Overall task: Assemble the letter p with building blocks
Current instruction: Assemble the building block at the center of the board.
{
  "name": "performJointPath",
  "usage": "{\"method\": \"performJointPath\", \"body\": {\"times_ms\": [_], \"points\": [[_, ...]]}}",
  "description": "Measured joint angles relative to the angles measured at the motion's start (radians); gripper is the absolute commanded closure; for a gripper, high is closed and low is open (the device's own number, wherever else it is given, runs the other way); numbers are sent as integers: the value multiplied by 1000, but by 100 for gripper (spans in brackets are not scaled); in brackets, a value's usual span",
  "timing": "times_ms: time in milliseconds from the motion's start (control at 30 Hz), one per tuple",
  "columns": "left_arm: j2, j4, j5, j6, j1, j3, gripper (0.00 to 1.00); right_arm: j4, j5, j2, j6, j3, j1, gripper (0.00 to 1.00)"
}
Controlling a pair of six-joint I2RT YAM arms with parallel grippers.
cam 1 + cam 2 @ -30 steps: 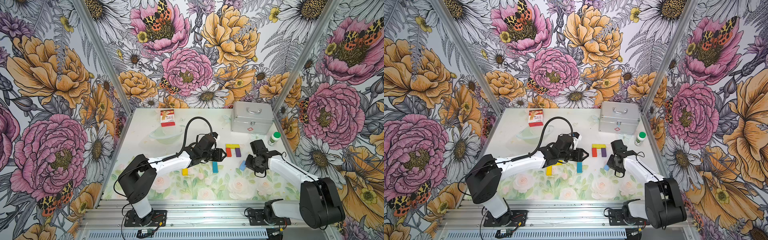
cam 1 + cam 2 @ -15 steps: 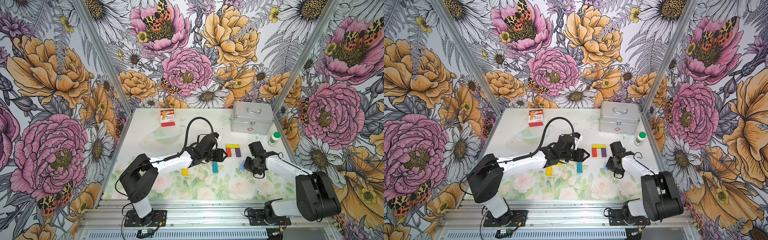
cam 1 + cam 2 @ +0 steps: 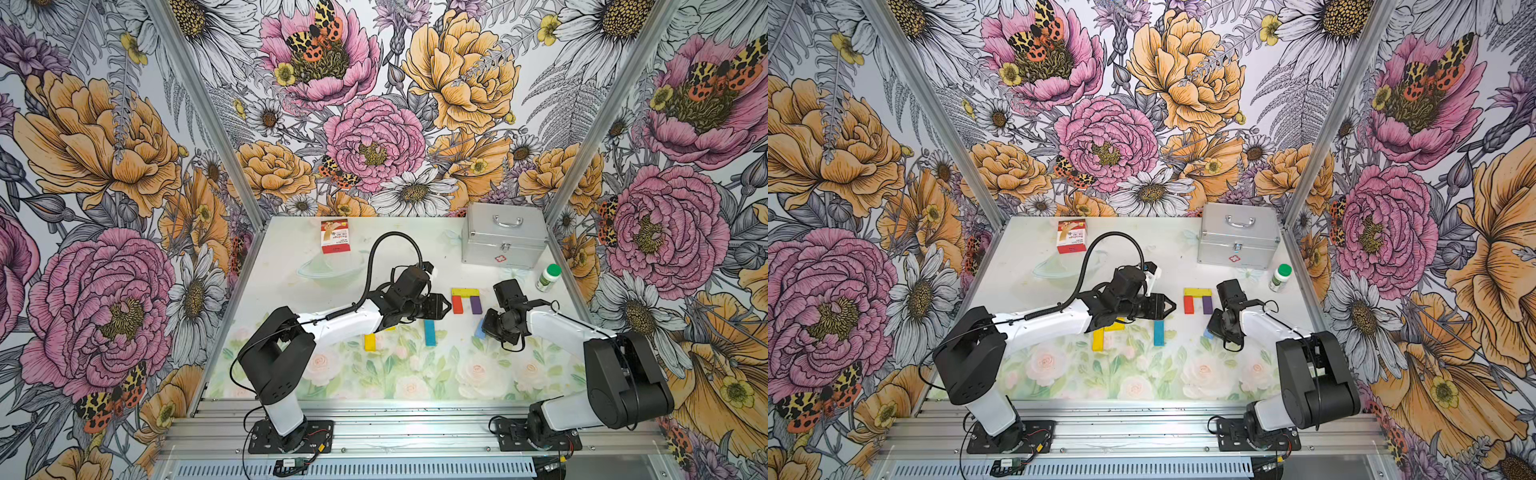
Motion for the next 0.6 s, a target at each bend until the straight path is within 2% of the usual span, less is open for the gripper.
{"method": "performJointPath", "body": {"times_ms": [600], "points": [[0,0,0,1,5,0,55,8,-24,-13,22,-14,54,86]]}}
